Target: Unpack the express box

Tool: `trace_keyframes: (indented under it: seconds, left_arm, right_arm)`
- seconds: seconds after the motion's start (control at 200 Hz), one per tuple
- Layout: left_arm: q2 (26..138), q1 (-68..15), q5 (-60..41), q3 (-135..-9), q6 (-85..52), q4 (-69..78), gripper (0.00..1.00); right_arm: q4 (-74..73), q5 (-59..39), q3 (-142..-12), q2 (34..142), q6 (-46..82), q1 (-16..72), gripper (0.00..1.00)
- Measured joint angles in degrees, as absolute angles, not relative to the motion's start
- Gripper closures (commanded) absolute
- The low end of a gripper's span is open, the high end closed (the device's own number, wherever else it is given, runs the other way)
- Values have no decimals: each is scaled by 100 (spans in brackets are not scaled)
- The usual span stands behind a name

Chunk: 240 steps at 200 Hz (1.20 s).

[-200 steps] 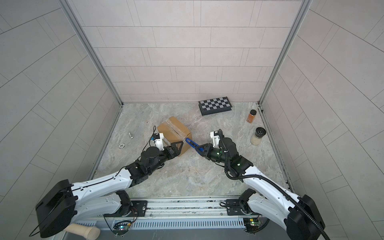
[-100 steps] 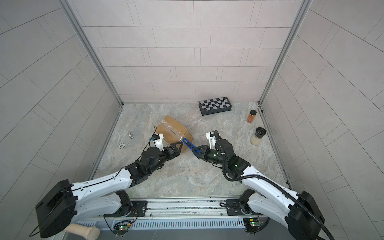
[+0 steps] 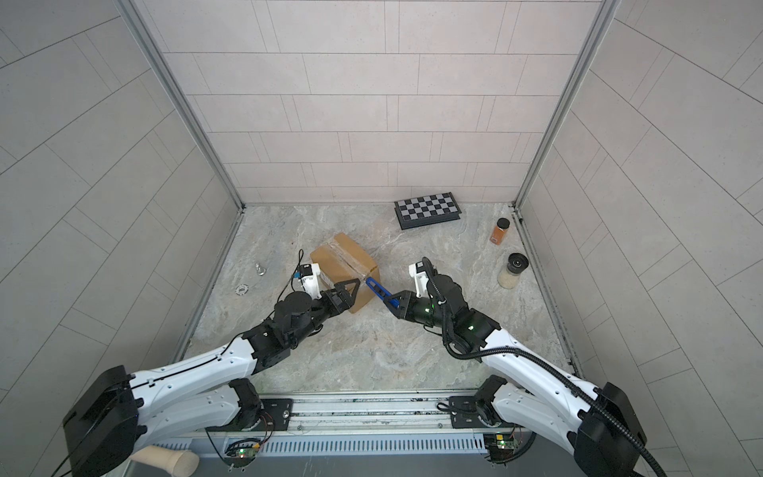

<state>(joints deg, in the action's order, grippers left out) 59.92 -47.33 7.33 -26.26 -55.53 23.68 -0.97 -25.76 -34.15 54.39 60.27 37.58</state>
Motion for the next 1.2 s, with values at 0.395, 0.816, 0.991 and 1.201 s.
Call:
trace_keyframes:
  seconds: [0.395, 0.816, 0.991, 1.201]
  left_arm:
    - [5940, -4628, 738, -2611, -5553, 2364, 0]
    - [5942, -4571, 716, -2611, -5555, 2373, 0]
    - [5946, -4536, 714, -2600, -5555, 2392, 0]
    - [5951, -4493, 718, -2567, -5555, 2359, 0]
  right_arm:
    - [-449, -2532, -3227, 5498, 6379, 3889, 100]
    - [-460, -2578, -3295, 5522, 6429, 3889, 100]
    - [-681, -2635, -3291, 5518, 6888, 3889, 100]
    - [-1050, -2598, -3216, 5631, 7100, 4014, 100]
